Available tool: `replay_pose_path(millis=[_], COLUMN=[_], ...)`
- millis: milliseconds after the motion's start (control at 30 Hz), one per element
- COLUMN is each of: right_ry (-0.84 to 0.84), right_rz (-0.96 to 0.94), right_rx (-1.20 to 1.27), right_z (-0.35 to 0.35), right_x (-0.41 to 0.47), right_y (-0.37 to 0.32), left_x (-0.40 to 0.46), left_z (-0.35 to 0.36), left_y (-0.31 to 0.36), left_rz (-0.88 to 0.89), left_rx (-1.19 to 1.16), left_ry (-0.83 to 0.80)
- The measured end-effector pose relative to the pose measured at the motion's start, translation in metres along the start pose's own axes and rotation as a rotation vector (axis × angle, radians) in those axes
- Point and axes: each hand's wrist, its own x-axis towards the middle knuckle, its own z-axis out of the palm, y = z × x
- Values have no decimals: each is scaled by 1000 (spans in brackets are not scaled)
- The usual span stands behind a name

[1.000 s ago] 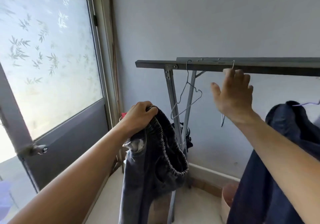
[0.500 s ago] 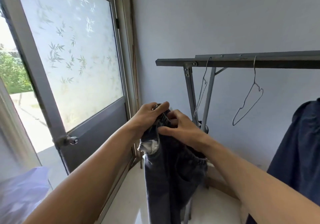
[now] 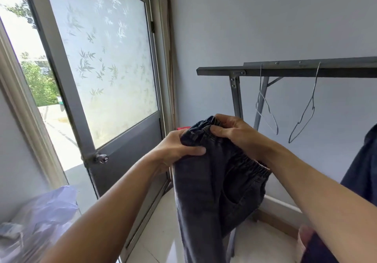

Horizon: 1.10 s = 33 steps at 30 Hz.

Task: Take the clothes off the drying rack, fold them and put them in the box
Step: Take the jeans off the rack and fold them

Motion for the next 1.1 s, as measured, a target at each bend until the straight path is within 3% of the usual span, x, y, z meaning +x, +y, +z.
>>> replay_pose_path(millis=[133,200,267,333,467,533,667,700,733,800,833,933,1033,1100], right_ry=[-79,-128,-145,-146,-89,-77,-117,-110,-97,-88,-94,-92,-69,-101], right_rz=[65,50,60,62,33,33,19,3,-17,-54,-68,-114,-137,-45], right_rx=[38,28,24,-36,-111,-83,-99,-135,-176,-253,-289,-299,-251,-301], right_z=[-17,-17,-15,-13,-11,-9,-1,0,0,0,0,4,-1,-11], right_x=[-6,-8,-10,-11,-14,-14,-12,-11,-10,-9,-8,-8,-9,-14], right_y=[-6,-9,-10,-7,1,1,-2,-2,-1,-2,-3,-8,-10,-3], left_x=[-9,-8,-4,0,-1,0,2,2,3,0,0,3,10,12], left_z=[-9,-9,-2,5,19,19,20,13,4,-11,-15,-2,6,0], left_y=[5,1,1,-2,3,6,-5,-4,-2,15,23,36,32,30], left_rz=[-198,-227,-275,-252,-52,-48,-184,-203,-216,-234,-232,-150,-154,-118], left_rx=[-370,-377,-255,5,898,1111,1484,1434,1194,458,229,204,53,2], left_ry=[-279,-282,-179,47,495,494,263,187,72,-176,-222,-243,-86,-20])
